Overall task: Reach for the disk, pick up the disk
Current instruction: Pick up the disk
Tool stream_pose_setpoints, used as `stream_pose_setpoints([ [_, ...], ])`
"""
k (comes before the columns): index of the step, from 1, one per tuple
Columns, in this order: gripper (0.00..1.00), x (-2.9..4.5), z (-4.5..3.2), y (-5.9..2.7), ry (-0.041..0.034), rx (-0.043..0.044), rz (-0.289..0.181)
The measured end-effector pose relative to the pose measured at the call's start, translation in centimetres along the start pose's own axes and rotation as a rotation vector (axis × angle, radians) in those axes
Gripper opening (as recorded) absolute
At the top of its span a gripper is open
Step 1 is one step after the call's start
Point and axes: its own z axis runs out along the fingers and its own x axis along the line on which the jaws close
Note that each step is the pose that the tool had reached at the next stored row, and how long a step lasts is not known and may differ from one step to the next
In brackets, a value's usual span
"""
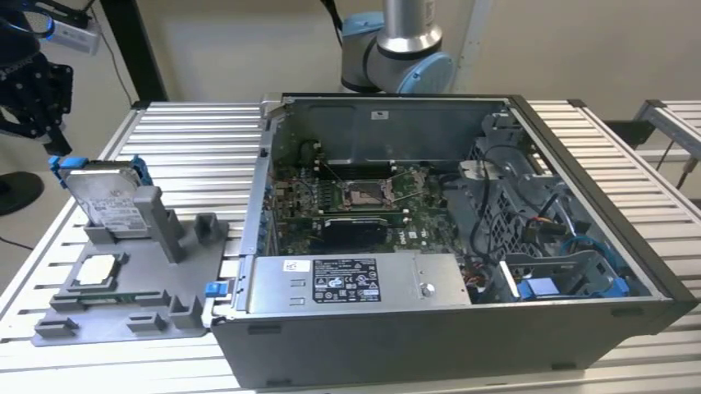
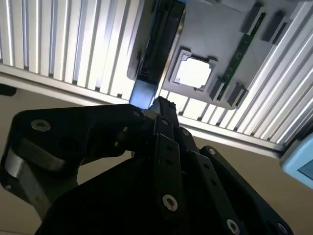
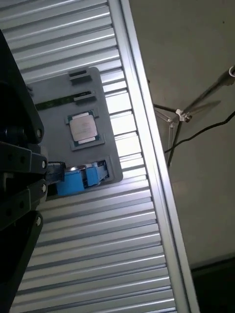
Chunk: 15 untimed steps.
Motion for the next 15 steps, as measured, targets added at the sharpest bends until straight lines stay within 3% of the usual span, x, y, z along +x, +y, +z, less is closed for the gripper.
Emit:
stream_pose_setpoints([
  [3, 0.00, 0.00, 0.01, 0.00, 0.0001, -0.0001, -0.031],
  [15, 0.00, -0.21, 0.02, 0.01, -0.0010, -0.0005, -0.035],
])
